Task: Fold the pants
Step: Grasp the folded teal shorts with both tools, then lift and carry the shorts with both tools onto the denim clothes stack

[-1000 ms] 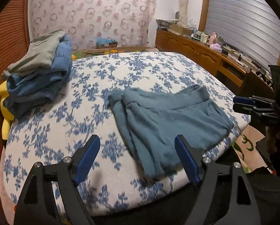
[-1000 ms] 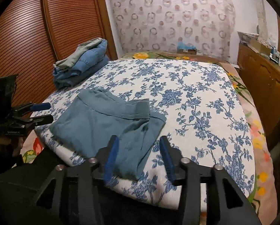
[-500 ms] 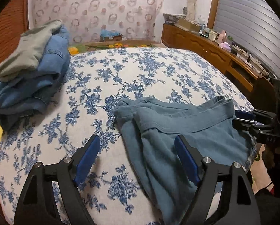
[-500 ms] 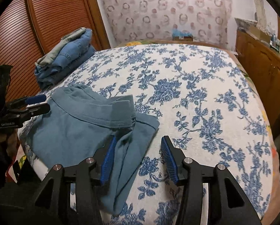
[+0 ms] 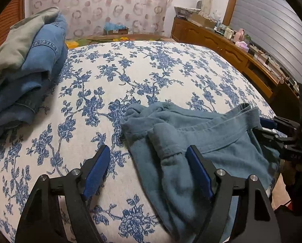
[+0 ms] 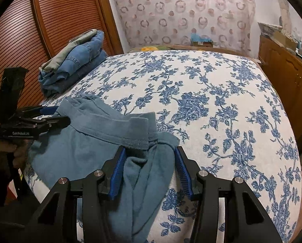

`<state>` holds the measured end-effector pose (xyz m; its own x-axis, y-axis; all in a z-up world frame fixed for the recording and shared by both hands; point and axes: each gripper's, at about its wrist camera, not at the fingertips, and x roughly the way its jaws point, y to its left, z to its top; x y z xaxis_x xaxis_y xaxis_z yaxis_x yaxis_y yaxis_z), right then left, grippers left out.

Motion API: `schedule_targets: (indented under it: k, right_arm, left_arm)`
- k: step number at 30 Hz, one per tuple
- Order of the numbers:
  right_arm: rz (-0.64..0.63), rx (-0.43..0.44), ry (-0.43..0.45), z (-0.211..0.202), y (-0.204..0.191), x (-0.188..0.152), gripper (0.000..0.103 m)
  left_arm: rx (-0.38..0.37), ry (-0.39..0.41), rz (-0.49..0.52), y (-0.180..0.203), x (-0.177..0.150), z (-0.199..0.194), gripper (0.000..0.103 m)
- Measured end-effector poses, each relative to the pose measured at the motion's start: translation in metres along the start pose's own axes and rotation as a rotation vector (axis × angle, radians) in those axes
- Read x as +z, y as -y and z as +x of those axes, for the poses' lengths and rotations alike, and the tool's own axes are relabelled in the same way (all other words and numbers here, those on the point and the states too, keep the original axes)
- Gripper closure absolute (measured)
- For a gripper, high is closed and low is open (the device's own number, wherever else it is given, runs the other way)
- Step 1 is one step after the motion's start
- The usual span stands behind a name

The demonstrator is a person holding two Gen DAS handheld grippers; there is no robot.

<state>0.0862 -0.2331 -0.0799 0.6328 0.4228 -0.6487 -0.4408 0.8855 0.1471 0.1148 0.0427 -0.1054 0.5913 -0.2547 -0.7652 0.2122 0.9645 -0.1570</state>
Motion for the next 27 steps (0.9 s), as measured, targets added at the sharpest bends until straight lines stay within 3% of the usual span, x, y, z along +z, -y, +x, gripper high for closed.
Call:
schedule_targets:
  k: [3,5,9,11,17,27]
  right_arm:
    - [0.003,0.011,-0.010,0.002,0.000,0.003,0.059]
    - [0.008,0.012,-0.015,0.005,0.000,0.006,0.064]
    - [0.038,0.054,-0.026,0.009,0.005,0.009,0.084]
    - [0.040,0.065,-0.028,0.010,0.005,0.012,0.089]
    - [0.038,0.089,0.016,0.002,0.004,0.029,0.092]
    - [-0.051,0.105,0.106,-0.001,-0.009,0.080,0.093]
  left_arm:
    - [-0.027,0.000,-0.003,0.000,0.004,0.002,0.038]
    - [-0.052,-0.001,0.000,0.000,0.006,0.002,0.050]
    - [-0.097,0.001,0.007,0.002,0.007,0.003,0.071]
    - [-0.103,0.002,0.019,0.005,0.009,0.001,0.082]
    - [-0.118,0.061,0.037,0.008,0.024,-0.022,0.084]
    - [-0.074,0.154,0.012,-0.016,0.065,-0.044,0.085]
